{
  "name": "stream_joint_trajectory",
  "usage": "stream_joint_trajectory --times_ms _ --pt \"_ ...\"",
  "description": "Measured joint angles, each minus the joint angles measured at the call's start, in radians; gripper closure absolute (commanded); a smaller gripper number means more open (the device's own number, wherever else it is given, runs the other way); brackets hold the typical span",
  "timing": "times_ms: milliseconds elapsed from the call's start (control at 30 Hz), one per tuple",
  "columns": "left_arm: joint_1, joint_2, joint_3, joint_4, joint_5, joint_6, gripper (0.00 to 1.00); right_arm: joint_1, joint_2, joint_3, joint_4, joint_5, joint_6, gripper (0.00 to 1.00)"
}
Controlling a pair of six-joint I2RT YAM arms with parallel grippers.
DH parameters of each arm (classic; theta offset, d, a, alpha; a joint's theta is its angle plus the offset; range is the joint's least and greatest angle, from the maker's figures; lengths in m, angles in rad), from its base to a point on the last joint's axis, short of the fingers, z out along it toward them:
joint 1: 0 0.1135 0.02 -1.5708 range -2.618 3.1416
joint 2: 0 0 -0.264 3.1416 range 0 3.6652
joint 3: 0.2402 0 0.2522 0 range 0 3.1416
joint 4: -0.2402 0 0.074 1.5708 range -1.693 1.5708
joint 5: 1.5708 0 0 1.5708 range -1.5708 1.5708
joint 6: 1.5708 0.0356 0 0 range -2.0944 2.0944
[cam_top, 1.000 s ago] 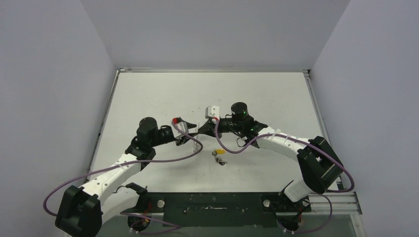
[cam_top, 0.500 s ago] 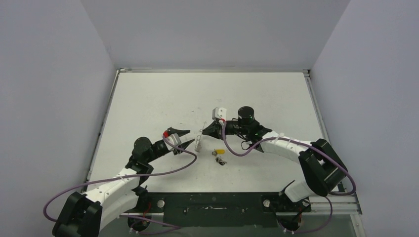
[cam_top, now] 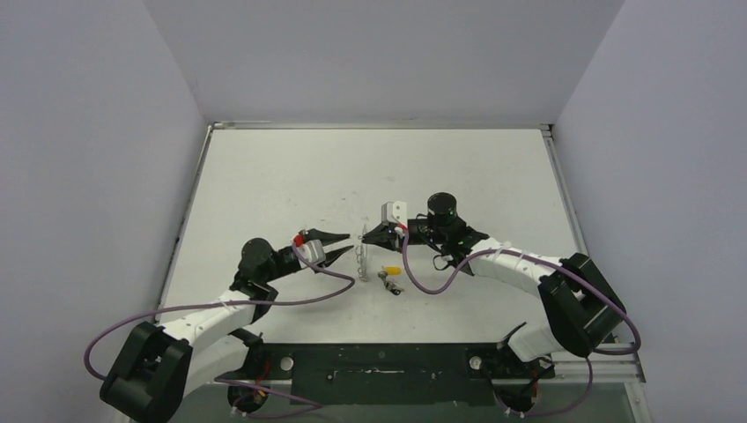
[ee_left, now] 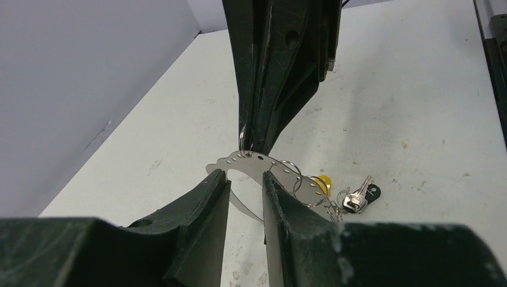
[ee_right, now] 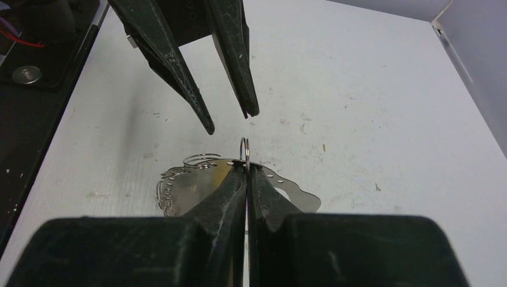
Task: Put the keys on the keyring
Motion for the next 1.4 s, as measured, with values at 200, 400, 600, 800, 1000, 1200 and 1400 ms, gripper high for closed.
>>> stream_joint_trajectory --times_ms 200,400,600,800,1000,1200,1400 --pt "0.000 0.041 0.037 0.032 0.036 0.001 0.76 0.013 -0.001 0.000 -0.018 -0.005 -0.033 1.00" --pt "-0.001 0.095 0.066 0.045 0.071 -0.002 0.85 0.019 -0.001 0.000 -0.028 -0.005 -0.045 1.00" --pt "-0.005 0.118 0.092 0.016 0.103 0.018 1.00 0.019 -0.006 0.000 -0.050 0.005 -0.063 1.00" --pt "-0.007 0.097 0.145 -0.121 0.118 0.083 1.00 0.021 -0.024 0.002 -0.082 0.035 -0.073 0.74" --pt "-0.010 0.029 0.156 -0.231 0.101 0.147 1.00 0.026 -0.054 0.003 -0.123 0.084 -0.084 0.57" --pt "-0.017 0.026 0.165 -0.280 0.092 0.175 1.00 0.032 -0.069 0.003 -0.124 0.114 -0.083 0.57" --pt "-0.026 0.033 0.165 -0.288 0.081 0.180 1.00 0.033 -0.078 0.003 -0.124 0.114 -0.058 0.55"
